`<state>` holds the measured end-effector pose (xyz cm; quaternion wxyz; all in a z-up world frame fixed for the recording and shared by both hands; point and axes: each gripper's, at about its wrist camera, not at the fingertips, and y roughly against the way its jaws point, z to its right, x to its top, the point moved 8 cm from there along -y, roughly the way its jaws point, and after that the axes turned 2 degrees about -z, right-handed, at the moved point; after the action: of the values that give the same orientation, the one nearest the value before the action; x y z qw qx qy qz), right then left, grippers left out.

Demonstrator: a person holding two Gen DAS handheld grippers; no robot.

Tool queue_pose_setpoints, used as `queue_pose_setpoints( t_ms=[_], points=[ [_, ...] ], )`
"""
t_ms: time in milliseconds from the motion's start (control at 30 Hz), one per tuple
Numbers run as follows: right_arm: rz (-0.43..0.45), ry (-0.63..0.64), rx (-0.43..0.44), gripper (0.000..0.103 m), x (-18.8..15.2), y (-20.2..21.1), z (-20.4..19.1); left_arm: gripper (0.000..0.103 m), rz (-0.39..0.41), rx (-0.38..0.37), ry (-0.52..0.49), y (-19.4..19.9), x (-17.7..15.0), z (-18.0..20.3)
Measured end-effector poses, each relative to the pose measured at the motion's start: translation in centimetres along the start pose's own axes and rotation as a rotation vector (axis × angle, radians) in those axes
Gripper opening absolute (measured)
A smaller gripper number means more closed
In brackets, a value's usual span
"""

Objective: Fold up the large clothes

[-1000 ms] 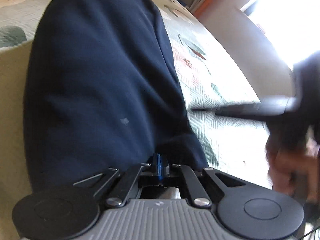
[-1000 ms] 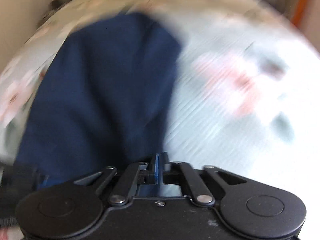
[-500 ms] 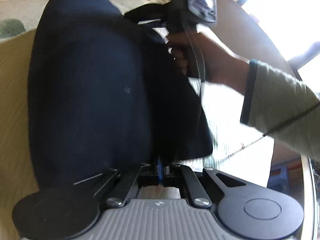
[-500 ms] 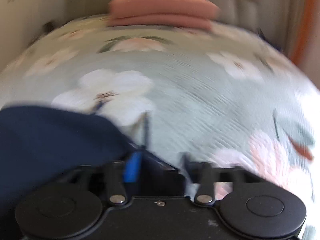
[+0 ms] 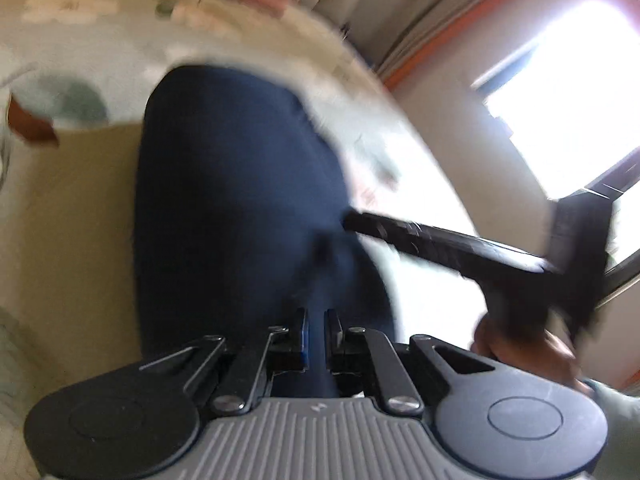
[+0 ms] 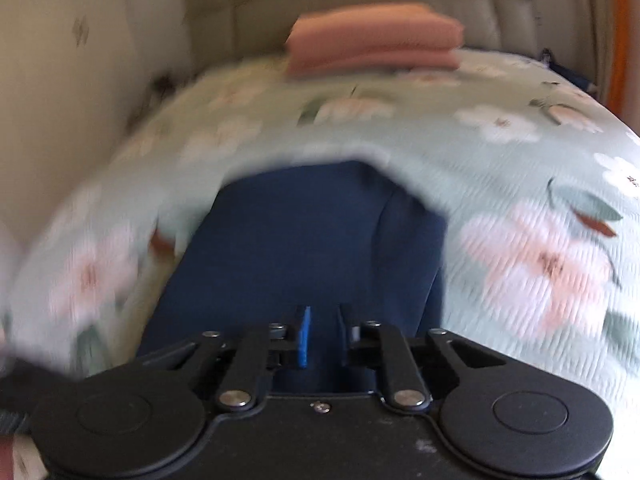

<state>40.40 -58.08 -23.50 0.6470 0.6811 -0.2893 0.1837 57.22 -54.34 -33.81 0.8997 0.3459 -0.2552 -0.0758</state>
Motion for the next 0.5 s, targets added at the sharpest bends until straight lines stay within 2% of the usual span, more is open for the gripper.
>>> queue_pose_setpoints(
  t_ms=[67, 100, 167, 200, 267, 300, 367, 433, 500],
  points=[
    [-0.102, 0.028, -0.05, 0.0, -3.7, -1.6, 0.4, 0.003, -0.039, -0.012, 0.024, -1.6, -1.5, -0.9],
    [-0.155, 0.017, -0.071, 0.0, -5.7, -2.2, 1.4, 0.003, -0.046, -0.029, 0.038, -1.6, -2.1, -1.2],
    [-0.159, -0.004, -0.077, 0.0, -7.5, -1.1, 2.7, 0.003, -0.06, -0.028, 0.042, -1.1, -2.9, -1.3],
    [-0.171, 0.016, -0.11, 0.0, -7.9, -0.3, 2.9, 0.003, -0.071, -0.018, 0.049, -0.9, -3.3, -1.5],
    [-0.196, 0.037, -0.178, 0.003, -8.0, 1.1, 3.4, 0.003, -0.086, -0.005, 0.061, -0.4, -3.7, -1.8],
    [-0.197, 0.017, -0.178, 0.003, -7.7, 2.0, 3.4, 0.003, -0.082, -0.007, 0.058, -0.1, -3.5, -1.4],
    [-0.154, -0.015, -0.138, 0.003, -6.5, 3.8, 2.5, 0.004, -0.043, -0.031, 0.04, 1.1, -1.6, -0.2],
    [-0.086, 0.022, -0.088, 0.003, -4.8, 4.5, 0.2, 0.007, 0.02, -0.056, 0.033, 1.2, 0.2, 0.6],
    [-0.077, 0.071, -0.054, 0.003, -4.2, 3.4, -1.9, 0.007, 0.026, -0.02, 0.047, -0.1, 1.5, 0.0]
  ],
)
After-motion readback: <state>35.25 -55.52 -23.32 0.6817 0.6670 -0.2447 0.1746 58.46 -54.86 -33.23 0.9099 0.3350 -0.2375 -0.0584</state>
